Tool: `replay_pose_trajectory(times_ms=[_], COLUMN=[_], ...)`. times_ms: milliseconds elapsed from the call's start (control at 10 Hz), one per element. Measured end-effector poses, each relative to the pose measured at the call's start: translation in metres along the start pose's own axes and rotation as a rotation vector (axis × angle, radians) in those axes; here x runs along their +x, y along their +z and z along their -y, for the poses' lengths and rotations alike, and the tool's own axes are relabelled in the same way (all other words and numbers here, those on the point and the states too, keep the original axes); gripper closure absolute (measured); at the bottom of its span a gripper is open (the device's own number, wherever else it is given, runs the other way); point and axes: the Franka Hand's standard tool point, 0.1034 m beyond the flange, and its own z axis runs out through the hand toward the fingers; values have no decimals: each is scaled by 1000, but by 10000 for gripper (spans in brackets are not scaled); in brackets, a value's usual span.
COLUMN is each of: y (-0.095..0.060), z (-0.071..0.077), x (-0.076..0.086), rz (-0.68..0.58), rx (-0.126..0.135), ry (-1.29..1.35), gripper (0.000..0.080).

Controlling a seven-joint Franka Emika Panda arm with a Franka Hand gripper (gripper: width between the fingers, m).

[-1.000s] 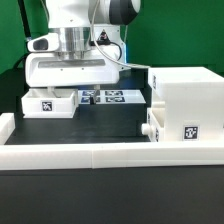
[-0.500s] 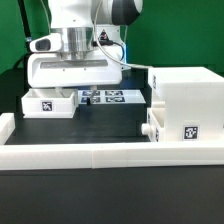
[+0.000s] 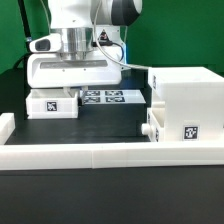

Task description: Assemble drawer

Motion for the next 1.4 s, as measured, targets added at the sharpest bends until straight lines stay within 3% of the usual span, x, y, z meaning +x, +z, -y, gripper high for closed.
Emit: replay_pose_trajectory(times_ms=[600, 1000, 1200, 1400], y=[-3, -32, -46, -44], z=[4, 17, 20, 20], x=[2, 34, 54, 54], rz=[8, 86, 88, 87], rx=[6, 67, 80, 80], ry=[-40, -145, -172, -184], gripper=[757, 757, 757, 757])
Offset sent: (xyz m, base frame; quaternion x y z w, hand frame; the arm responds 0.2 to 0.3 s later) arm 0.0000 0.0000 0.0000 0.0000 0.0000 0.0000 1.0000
